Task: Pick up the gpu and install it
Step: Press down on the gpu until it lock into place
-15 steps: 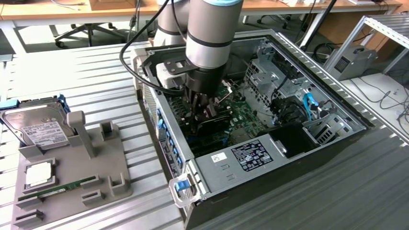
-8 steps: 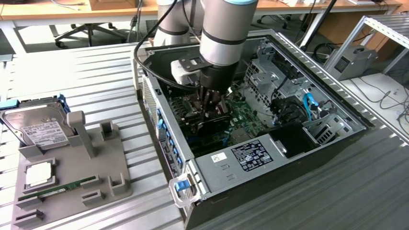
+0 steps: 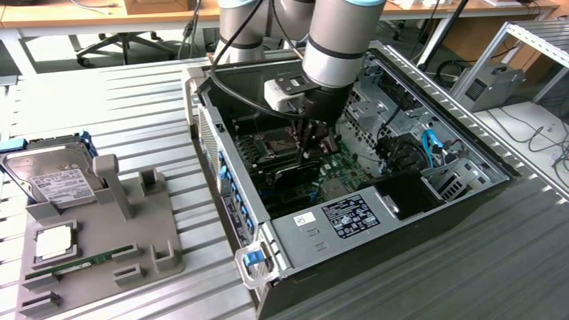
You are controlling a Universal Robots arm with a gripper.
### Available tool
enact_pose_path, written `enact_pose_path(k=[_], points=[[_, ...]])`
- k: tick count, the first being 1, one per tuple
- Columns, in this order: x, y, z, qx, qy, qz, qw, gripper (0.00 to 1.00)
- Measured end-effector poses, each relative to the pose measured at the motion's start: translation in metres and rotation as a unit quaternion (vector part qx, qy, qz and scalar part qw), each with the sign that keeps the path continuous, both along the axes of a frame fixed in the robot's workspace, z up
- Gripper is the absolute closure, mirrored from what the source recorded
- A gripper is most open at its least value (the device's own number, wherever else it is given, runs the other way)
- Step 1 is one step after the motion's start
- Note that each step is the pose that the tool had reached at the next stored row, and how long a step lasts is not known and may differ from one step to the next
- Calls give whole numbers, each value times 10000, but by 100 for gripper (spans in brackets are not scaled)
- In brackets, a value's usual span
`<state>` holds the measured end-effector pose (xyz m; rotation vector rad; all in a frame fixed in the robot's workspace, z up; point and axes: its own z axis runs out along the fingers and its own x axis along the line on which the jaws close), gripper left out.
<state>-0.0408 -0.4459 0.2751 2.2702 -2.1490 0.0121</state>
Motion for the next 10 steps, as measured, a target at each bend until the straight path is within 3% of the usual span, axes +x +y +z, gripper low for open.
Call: enact_pose_path(k=[4, 10], points=[[155, 5, 11, 0, 6, 0, 10000, 89], [212, 21, 91, 0, 6, -1, 10000, 89]])
